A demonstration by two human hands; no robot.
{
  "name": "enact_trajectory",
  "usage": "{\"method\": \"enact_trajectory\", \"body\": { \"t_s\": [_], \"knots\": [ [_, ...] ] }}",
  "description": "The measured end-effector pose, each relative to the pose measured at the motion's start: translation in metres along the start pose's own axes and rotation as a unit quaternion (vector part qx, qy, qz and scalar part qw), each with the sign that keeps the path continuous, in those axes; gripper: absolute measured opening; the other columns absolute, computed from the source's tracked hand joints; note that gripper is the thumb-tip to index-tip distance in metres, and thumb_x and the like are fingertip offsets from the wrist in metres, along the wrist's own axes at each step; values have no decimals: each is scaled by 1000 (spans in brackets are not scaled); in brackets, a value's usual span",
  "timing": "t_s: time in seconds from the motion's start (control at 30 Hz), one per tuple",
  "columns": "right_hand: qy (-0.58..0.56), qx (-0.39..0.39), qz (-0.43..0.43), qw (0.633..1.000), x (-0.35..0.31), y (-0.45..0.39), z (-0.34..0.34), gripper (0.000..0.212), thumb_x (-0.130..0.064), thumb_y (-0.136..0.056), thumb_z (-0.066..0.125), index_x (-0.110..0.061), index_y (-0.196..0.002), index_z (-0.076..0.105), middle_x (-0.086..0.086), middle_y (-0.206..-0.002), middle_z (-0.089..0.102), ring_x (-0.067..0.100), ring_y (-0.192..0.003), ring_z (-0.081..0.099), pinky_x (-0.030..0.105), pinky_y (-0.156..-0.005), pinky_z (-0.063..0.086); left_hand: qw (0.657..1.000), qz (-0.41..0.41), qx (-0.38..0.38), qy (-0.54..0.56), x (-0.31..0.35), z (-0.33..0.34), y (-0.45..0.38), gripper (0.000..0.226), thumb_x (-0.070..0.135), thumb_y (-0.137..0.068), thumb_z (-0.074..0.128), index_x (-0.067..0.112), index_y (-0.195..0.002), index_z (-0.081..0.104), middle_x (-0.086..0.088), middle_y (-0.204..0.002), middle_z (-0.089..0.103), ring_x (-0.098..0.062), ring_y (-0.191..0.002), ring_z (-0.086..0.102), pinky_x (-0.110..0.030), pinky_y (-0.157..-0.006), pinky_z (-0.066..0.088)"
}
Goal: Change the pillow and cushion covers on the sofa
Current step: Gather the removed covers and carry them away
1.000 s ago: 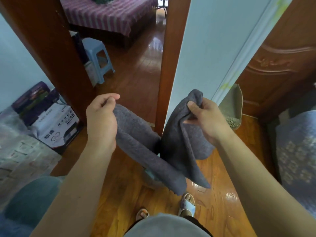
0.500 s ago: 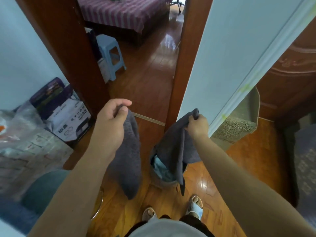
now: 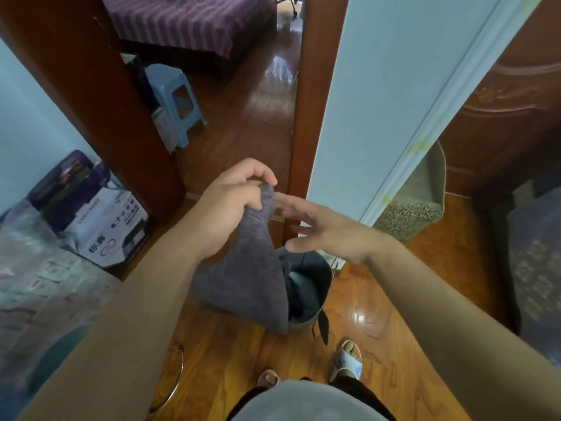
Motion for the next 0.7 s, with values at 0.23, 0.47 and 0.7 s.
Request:
{"method": "enact_trajectory", "body": {
  "t_s": [0.23,0.47,0.7],
  "knots": [
    [125,233,-16,964,-27,-1,-52,19,-16,-100,59,-27,-87,68,-16,-72,68,5,-68,65,31,-73,58,995,54,-35,-70,14,31,-37,35,8,-93,59,32,-119,60,0,-97,69,-15,-97,68,-39,-86,56],
    [29,315,81,945,44,-2,-69,19,-8,-102,53,-13,-86,63,7,-75,69,23,-70,70,47,-77,61,990,-99,-33,-95,-86,39,-30,44,18,-98,57,39,-137,52,14,-119,63,-6,-113,59,-32,-102,48],
    [128,317,148,928,94,-14,-76,20,-14,-102,53,-21,-84,57,8,-86,68,12,-67,66,16,-55,49,966,-246,-45,-72,-167,26,-1,28,23,-101,55,32,-127,60,8,-117,65,-10,-107,63,-39,-101,53]
  ]
}}
Point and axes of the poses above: each hand's wrist, its own y-axis away from the middle knuckle, its own z-axis out of the palm, x = y × z, the point moved 8 cm from there along -y, towards the middle knuckle
